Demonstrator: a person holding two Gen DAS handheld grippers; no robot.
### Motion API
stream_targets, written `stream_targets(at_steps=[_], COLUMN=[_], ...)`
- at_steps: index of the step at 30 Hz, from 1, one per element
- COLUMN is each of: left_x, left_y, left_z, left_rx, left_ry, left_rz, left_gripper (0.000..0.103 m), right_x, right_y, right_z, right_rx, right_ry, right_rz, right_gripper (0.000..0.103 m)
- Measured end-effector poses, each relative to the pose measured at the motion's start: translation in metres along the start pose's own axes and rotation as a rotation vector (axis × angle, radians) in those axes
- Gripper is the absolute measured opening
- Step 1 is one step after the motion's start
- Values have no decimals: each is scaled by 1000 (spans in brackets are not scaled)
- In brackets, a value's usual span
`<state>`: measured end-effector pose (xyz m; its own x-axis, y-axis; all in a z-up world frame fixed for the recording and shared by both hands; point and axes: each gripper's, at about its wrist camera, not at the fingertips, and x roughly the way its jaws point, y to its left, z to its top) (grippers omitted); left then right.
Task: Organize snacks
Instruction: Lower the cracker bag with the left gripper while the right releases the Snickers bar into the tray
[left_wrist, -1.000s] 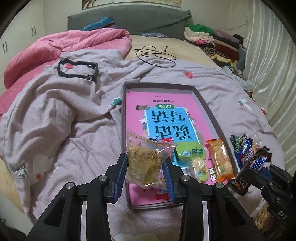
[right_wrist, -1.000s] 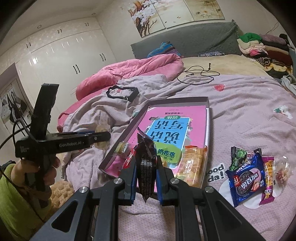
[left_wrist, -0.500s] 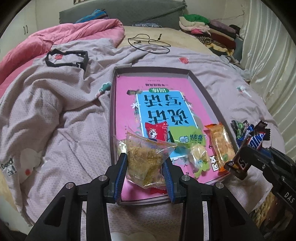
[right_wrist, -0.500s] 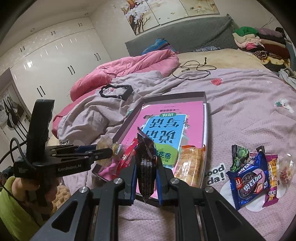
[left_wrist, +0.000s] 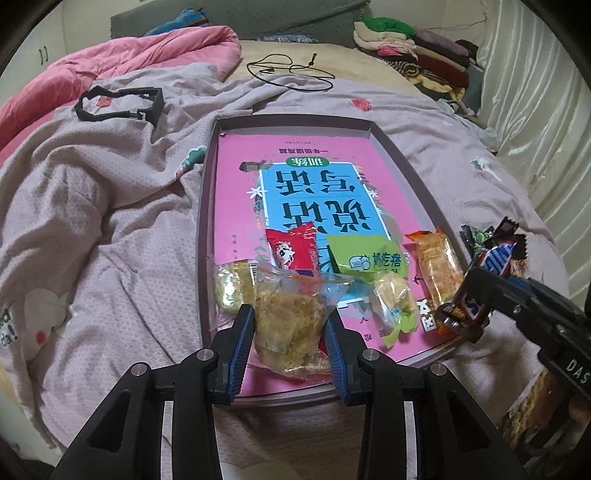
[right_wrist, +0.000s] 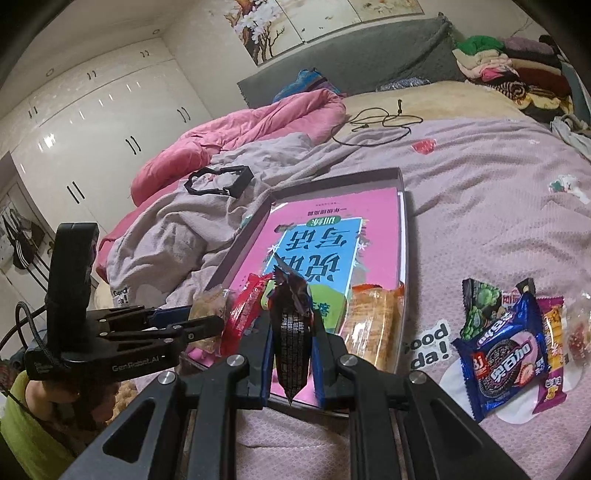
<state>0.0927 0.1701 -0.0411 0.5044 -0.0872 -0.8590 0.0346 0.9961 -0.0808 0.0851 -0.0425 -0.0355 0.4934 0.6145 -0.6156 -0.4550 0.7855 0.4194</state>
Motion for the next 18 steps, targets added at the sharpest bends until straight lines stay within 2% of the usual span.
stream_targets(at_steps=[18], left_x=[4], left_y=[-7], left_z=[0], left_rx=[6], left_ry=[2], left_rz=[-19], left_gripper=[39], right_x=[18], right_y=[-9], right_z=[-11], right_rx=[65], right_ry=[66], right_rz=[46], right_gripper=[18])
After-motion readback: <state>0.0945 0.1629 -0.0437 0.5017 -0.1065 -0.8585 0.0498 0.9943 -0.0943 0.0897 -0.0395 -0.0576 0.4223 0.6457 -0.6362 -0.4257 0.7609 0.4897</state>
